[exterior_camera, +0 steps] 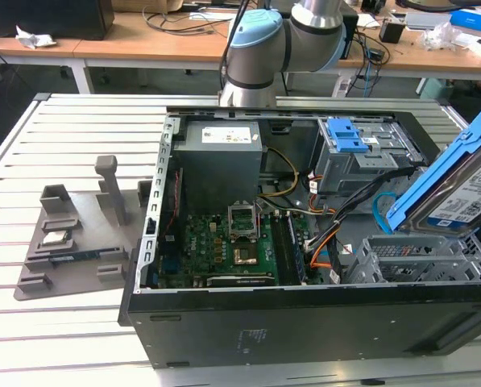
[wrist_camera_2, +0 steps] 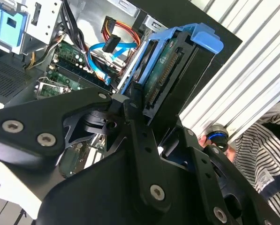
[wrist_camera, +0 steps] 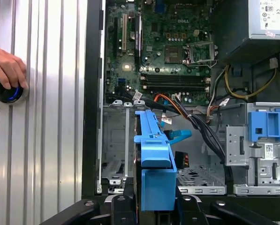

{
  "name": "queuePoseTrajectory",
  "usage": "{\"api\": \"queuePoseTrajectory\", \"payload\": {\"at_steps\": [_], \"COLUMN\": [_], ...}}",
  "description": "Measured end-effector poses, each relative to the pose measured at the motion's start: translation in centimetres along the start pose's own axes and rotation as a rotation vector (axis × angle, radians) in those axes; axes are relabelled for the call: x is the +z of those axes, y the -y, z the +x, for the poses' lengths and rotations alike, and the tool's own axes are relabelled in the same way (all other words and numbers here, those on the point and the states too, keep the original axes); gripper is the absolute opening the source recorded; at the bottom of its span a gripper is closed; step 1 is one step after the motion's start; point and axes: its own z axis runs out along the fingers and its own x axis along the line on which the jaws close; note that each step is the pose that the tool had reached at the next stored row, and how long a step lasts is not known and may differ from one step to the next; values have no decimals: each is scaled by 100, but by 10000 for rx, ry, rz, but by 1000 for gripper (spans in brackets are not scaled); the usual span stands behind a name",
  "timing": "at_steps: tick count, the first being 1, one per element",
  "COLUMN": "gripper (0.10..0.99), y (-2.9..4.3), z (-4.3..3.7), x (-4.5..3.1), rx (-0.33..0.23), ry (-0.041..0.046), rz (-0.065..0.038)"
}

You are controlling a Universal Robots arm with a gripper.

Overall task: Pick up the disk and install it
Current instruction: 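Insert the disk into the insertion slot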

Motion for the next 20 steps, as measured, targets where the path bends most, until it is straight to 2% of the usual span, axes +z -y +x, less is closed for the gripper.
{"api": "queuePoseTrajectory", "payload": {"at_steps": [5,9,10,13,20], "gripper": [369,369,369,369,369], "y": [-22,-139,-188,-185,-105], "z": [46,54,55,95,99], "x": [93,106,109,115,140], "rx": [196,224,224,339,384], "ry": [14,23,29,37,21], "rz": [-1,-1,-1,-1,0]}}
